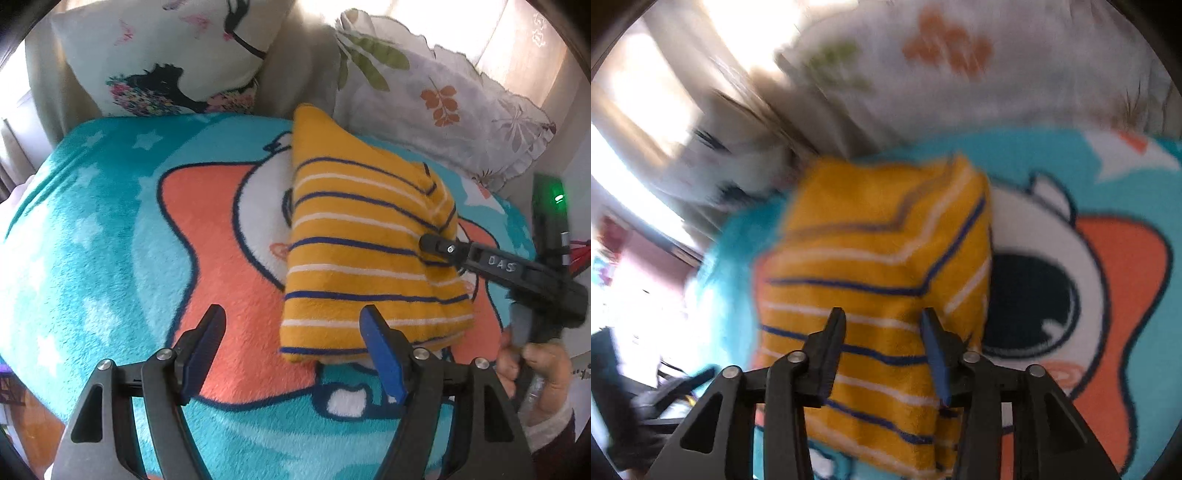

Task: Fold small clothes

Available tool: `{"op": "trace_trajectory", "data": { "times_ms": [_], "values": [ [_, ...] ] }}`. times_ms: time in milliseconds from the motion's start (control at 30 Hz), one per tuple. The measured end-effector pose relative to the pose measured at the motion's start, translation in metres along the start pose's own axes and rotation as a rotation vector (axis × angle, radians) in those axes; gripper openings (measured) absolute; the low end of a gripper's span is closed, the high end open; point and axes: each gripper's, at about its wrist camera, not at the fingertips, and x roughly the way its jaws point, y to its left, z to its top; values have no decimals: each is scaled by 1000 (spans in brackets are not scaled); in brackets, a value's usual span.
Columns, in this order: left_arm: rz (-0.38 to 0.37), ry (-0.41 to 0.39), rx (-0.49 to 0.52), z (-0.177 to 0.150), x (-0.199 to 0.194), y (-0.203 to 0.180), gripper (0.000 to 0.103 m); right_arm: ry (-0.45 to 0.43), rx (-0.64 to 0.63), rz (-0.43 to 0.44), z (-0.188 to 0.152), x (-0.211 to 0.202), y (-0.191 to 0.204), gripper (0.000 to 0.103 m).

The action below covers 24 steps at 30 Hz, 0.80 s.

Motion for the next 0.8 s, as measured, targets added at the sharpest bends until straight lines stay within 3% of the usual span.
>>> {"op": "trace_trajectory", "data": {
  "times_ms": [100,267,400,500,600,667,800],
  "values": [
    [26,-27,-2,-5,-12,6,74,-24,22,25,-1,-9,-4,46],
    [24,-53,-1,-8,-21,17,75,-146,-11,53,16,-44,16,46],
    [3,-108,25,-3,-32,26,75,-126,-31,-3,38,-23,35,46],
    [-1,-155,32,4,-44,37,75,-73,-44,-109,47,11,41,48],
    [34,-246,46,8,-66,53,79,-59,-42,-177,50,32,41,59],
    [98,-330,69,12,-82,63,91,-51,-15,-184,52,33,42,63],
    [180,-470,104,18,-108,83,101,-20,-12,-223,55,25,53,63]
  ]
}}
